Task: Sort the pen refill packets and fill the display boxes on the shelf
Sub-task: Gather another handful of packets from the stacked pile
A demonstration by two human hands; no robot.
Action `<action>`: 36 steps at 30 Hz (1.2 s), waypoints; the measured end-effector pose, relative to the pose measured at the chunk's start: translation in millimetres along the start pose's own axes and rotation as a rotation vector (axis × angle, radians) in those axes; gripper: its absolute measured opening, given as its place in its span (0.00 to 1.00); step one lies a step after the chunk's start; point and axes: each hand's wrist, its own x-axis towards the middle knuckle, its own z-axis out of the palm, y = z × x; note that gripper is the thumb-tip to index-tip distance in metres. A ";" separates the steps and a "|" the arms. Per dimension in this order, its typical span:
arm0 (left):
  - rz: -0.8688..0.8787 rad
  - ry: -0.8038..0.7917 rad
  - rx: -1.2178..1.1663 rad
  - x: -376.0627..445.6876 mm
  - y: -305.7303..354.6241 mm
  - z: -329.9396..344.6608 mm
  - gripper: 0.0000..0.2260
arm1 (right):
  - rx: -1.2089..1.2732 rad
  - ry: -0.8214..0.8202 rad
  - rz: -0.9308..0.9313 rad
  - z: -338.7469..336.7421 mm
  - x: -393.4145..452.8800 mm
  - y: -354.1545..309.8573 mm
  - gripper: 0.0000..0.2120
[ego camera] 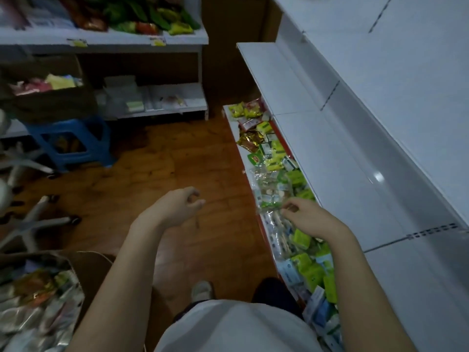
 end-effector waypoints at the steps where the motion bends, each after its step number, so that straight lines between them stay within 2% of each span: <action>1: -0.013 -0.014 -0.009 9.2 -7.3 -9.4 0.22 | -0.007 -0.019 0.005 -1.8 11.6 -8.3 0.10; 5: -0.064 0.026 -0.033 55.8 -25.6 -43.6 0.21 | -0.019 -0.053 0.002 -17.8 70.2 -38.0 0.11; 9: -0.119 -0.003 -0.023 118.3 -25.4 -74.1 0.20 | -0.055 -0.077 -0.060 -41.1 144.8 -72.4 0.13; 13: -0.154 0.043 0.027 176.4 -11.2 -128.5 0.19 | -0.052 -0.028 -0.134 -87.8 223.0 -116.9 0.14; 14: -0.147 0.072 0.044 188.4 -8.0 -143.7 0.19 | -0.038 -0.005 -0.154 -98.9 240.2 -128.1 0.14; 18: -0.023 0.407 0.148 242.4 -2.2 -200.3 0.23 | -0.004 0.098 -0.233 -129.4 307.9 -171.0 0.16; 19: -0.012 0.420 0.148 253.6 -1.6 -210.1 0.24 | -0.016 0.084 -0.230 -132.4 322.1 -181.1 0.18; 24: -0.023 0.286 0.126 321.2 -17.5 -246.8 0.24 | -0.086 -0.110 -0.203 -136.1 397.4 -227.4 0.22; 28: -0.024 0.283 0.090 401.0 -45.1 -292.4 0.22 | -0.069 -0.006 -0.189 -143.8 469.4 -267.4 0.17; 32: -0.042 0.154 0.039 479.0 -71.9 -345.5 0.21 | -0.068 0.026 -0.113 -147.3 530.3 -298.4 0.10; 36: 0.031 0.057 0.011 538.2 -77.8 -390.5 0.20 | 0.024 0.043 -0.063 -152.6 575.7 -327.0 0.08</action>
